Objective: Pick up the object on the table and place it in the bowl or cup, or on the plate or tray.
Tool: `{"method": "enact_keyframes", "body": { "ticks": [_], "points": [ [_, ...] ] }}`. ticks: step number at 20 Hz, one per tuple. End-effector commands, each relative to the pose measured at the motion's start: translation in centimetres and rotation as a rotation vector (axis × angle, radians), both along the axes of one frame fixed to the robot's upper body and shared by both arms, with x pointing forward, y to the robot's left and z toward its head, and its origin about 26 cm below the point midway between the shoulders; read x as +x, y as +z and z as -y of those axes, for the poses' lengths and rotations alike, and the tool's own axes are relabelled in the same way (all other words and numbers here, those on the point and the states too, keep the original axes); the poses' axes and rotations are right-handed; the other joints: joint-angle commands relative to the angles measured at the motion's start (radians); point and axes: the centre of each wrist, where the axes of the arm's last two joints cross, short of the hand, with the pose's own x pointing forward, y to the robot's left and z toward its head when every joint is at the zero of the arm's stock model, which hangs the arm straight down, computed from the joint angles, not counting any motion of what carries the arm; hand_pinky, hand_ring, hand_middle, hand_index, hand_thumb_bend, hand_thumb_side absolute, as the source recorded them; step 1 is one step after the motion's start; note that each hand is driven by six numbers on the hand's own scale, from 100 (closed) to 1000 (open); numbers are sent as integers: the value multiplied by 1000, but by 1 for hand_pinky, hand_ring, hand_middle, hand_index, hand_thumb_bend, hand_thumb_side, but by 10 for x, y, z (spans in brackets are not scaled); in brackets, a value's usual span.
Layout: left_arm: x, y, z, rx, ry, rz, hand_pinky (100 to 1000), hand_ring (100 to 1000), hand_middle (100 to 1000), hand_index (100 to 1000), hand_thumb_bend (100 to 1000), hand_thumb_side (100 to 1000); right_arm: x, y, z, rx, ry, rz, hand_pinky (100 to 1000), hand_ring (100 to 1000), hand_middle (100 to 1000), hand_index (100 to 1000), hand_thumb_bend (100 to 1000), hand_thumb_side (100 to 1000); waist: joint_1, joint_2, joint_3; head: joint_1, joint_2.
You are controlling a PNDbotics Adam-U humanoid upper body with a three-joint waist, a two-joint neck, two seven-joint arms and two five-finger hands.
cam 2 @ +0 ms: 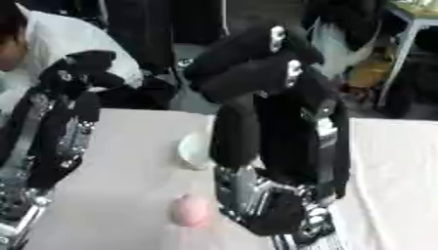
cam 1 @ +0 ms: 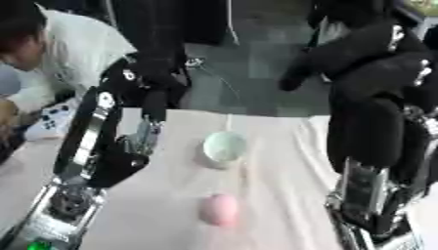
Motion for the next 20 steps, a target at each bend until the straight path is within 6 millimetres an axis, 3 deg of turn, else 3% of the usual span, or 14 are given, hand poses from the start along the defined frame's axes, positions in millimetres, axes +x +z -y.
{"method": "enact_keyframes", "body": {
  "ticks": [1,16,20],
  "points": [
    [-2,7,-1,8,-1,22,691,646,817,834,100,729,-2,5,-2,8,9,19,467,554,567,594,100,346,3,-9,1,10,-10],
    [-2,9,-2,15,14,22,712,665,833,852,100,738,8,-5,-4,-47,-40,-41,494,602,612,631,100,405,3,-15,11,5,-10],
    [-2,9,-4,77,43,8,746,697,855,878,123,674,12,-8,-4,-113,-97,-68,496,618,628,641,100,416,3,-16,10,1,-11]
  ]
}}
